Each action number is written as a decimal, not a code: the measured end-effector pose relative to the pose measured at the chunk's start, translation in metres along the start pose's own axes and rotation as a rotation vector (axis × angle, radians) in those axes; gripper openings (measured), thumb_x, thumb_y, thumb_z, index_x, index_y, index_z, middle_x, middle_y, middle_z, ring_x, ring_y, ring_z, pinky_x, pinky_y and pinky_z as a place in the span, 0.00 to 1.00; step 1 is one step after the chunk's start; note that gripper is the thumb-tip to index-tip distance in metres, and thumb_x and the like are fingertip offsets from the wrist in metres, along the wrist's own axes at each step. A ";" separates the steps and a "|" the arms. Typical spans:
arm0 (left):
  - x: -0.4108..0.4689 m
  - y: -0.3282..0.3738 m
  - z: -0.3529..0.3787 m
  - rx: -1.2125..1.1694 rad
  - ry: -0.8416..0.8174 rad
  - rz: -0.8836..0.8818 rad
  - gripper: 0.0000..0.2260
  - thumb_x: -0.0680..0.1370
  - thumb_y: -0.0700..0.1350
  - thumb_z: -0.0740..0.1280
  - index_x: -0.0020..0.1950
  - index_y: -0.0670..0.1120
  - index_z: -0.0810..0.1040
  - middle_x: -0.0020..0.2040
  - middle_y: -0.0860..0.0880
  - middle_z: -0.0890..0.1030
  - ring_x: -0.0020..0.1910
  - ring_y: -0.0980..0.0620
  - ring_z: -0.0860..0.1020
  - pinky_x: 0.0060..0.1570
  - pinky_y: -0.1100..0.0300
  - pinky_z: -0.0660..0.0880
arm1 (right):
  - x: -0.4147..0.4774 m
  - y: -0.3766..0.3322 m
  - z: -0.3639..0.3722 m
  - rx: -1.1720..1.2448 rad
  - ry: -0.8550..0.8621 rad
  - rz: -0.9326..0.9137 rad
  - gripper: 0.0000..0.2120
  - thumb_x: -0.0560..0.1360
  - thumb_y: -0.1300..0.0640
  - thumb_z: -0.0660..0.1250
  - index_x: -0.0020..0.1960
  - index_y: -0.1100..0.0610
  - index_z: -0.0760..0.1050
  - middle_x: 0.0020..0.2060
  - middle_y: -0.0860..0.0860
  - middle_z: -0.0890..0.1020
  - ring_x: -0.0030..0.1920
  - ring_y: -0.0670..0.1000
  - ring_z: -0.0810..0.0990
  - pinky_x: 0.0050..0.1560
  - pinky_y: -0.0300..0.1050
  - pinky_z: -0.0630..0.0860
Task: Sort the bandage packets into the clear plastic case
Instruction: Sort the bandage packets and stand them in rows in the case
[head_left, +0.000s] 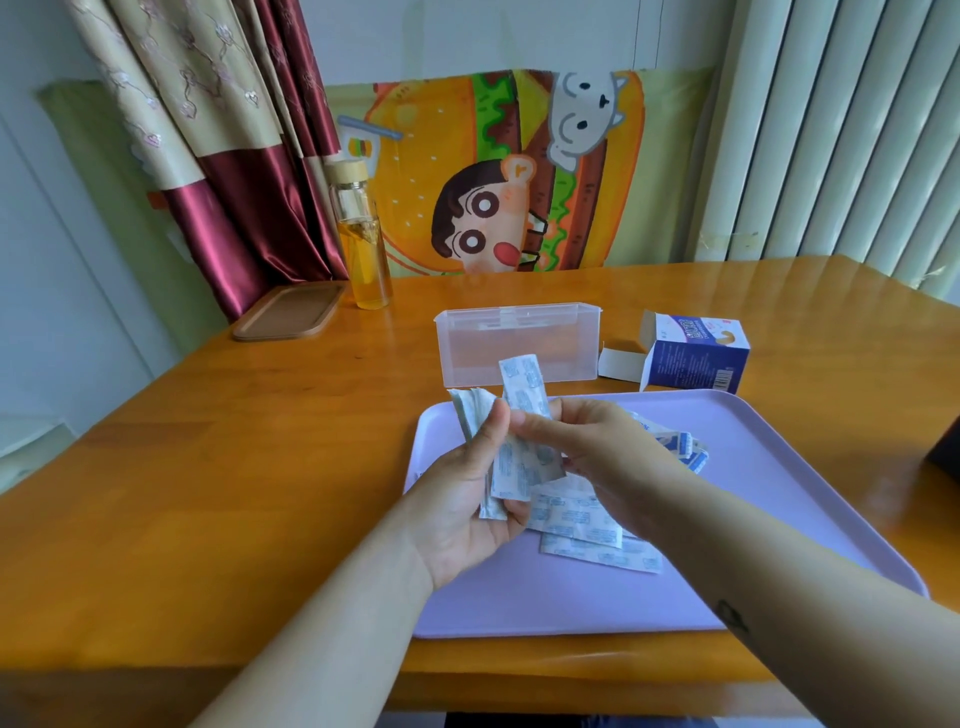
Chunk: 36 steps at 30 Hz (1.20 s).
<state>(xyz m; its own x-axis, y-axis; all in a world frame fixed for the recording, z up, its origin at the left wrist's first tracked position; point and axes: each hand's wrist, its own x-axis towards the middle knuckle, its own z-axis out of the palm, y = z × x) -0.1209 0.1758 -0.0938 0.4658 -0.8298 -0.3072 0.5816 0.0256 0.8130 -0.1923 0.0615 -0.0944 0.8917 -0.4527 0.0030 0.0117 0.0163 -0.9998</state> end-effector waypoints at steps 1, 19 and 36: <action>0.000 0.000 0.001 0.010 -0.019 -0.009 0.16 0.70 0.58 0.65 0.47 0.48 0.82 0.40 0.49 0.83 0.34 0.56 0.80 0.33 0.66 0.67 | 0.000 -0.001 0.002 -0.037 0.008 0.000 0.12 0.70 0.53 0.72 0.31 0.56 0.76 0.29 0.49 0.81 0.31 0.45 0.79 0.32 0.33 0.71; 0.007 0.006 0.012 0.205 -0.141 -0.090 0.09 0.79 0.40 0.59 0.43 0.46 0.77 0.35 0.49 0.76 0.35 0.55 0.76 0.35 0.61 0.72 | -0.005 -0.014 -0.013 -1.257 -0.215 -0.479 0.55 0.58 0.41 0.78 0.73 0.34 0.44 0.72 0.42 0.46 0.63 0.52 0.68 0.54 0.43 0.73; 0.007 0.017 0.006 0.495 -0.090 0.027 0.03 0.77 0.44 0.66 0.48 0.46 0.74 0.31 0.54 0.67 0.26 0.59 0.63 0.23 0.70 0.60 | 0.003 -0.055 -0.027 -0.811 -0.304 -0.321 0.20 0.69 0.52 0.74 0.60 0.46 0.75 0.54 0.41 0.77 0.55 0.43 0.77 0.56 0.43 0.76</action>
<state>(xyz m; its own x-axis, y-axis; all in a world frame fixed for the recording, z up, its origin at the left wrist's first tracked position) -0.1118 0.1667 -0.0794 0.4043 -0.8780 -0.2562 0.1733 -0.2015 0.9640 -0.2029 0.0352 -0.0399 0.9824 -0.0717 0.1727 0.0608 -0.7509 -0.6576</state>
